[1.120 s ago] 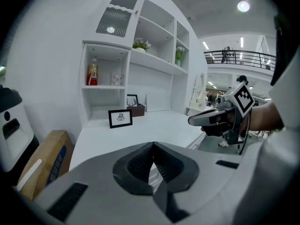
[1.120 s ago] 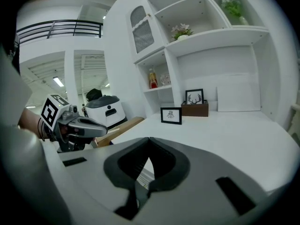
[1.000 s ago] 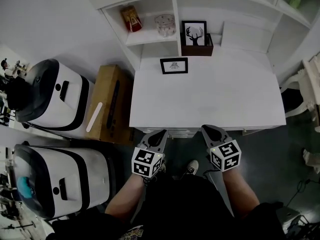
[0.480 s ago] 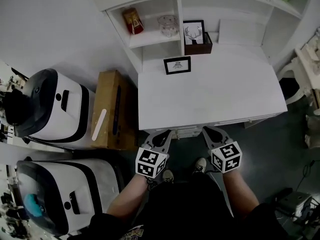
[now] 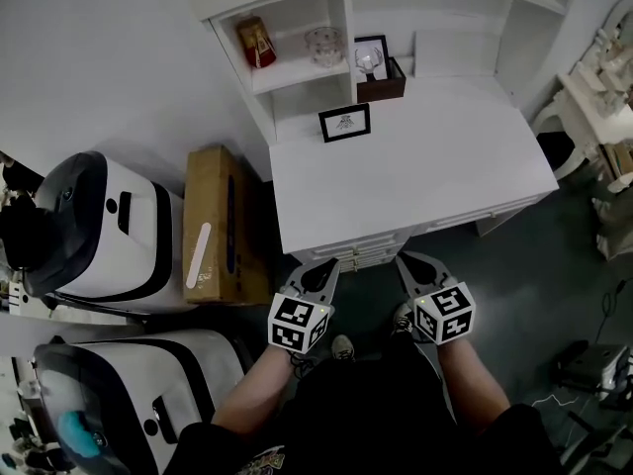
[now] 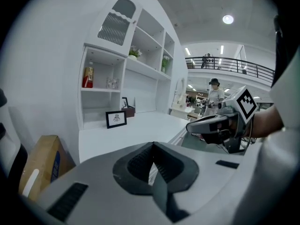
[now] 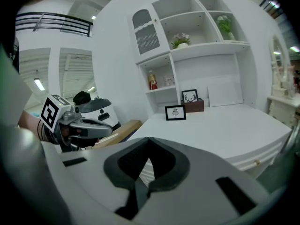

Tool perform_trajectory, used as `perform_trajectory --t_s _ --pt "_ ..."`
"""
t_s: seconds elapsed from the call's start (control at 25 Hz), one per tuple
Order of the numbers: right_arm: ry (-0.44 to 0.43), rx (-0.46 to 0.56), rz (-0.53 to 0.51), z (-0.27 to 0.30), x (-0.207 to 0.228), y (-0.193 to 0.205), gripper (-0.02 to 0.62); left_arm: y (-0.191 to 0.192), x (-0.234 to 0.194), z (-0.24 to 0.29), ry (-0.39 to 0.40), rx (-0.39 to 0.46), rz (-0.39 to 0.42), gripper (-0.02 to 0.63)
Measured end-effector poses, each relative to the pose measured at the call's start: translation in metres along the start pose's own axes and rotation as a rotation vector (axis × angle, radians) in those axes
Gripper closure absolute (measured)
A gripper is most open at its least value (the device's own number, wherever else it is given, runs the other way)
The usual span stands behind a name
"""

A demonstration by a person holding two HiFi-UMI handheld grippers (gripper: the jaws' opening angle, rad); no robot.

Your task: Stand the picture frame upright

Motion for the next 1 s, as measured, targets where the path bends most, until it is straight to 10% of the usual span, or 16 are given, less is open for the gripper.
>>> perform_trajectory --t_s 1.0 --pt "0.094 0.021 0.02 -0.031 -0.07 0.03 0.592 0.034 -0.002 -0.045 0.083 0.032 0.033 0.6"
Point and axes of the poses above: the fingertips, and each gripper's own axes: z forward along the fingers, x to its right, y out of its underside, the point moved 10 cm from there along -z, backward along the fingers, and after that the axes turned 8 degrees about -x, right-handed, at the moved point
